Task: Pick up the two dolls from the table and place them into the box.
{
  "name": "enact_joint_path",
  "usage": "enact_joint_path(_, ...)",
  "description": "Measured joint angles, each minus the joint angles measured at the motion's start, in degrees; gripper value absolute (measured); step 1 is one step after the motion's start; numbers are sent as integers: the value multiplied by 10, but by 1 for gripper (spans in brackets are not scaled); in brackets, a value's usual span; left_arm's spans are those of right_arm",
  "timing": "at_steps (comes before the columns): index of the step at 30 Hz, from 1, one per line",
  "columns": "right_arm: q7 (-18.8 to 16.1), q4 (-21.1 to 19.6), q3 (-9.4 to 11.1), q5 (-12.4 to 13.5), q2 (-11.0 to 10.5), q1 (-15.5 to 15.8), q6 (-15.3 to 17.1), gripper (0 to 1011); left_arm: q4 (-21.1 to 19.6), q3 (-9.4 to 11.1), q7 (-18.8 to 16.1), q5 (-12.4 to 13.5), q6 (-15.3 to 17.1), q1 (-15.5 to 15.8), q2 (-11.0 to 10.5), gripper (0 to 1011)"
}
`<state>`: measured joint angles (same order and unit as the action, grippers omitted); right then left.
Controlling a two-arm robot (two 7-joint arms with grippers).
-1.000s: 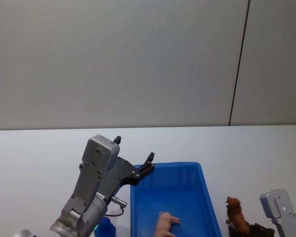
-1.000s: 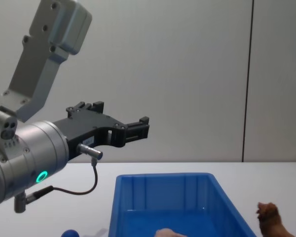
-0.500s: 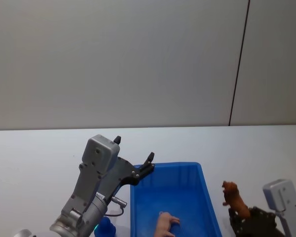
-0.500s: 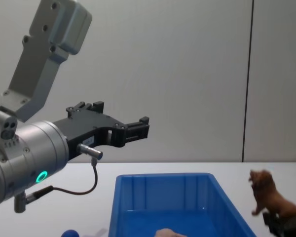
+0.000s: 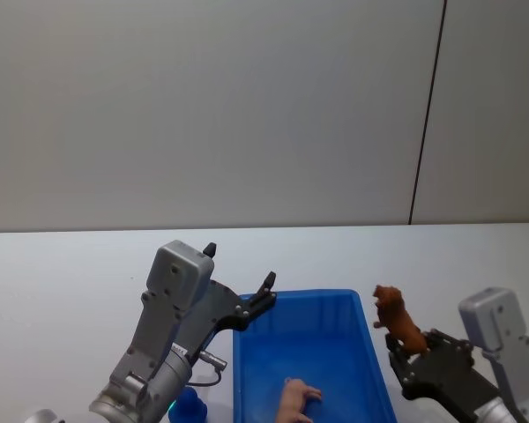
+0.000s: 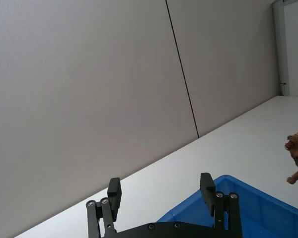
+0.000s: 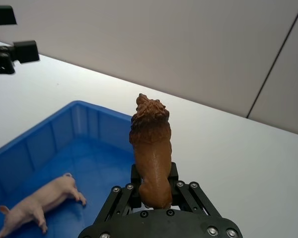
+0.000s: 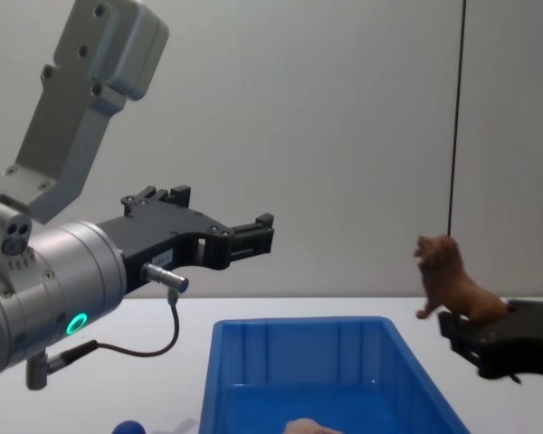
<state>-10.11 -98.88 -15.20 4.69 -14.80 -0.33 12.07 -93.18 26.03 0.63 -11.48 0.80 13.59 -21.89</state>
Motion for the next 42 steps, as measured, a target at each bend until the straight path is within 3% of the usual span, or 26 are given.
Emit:
enact_joint_path(12, -45, 47, -10, -14, 29, -46, -8, 319, 0, 0, 0, 0, 0, 0, 0, 1001)
enact_joint_path(21, -62, 86, -16, -17, 46, -74, -13, 623, 0, 0, 0, 0, 0, 0, 0, 1001)
enact_joint_path(34, -38, 102, -9, -6, 48, -81, -15, 997, 0, 0, 0, 0, 0, 0, 0, 1001)
enact_joint_path(42, -4, 86, 1, 8, 39, -66, -12, 1001, 0, 0, 0, 0, 0, 0, 0, 1001)
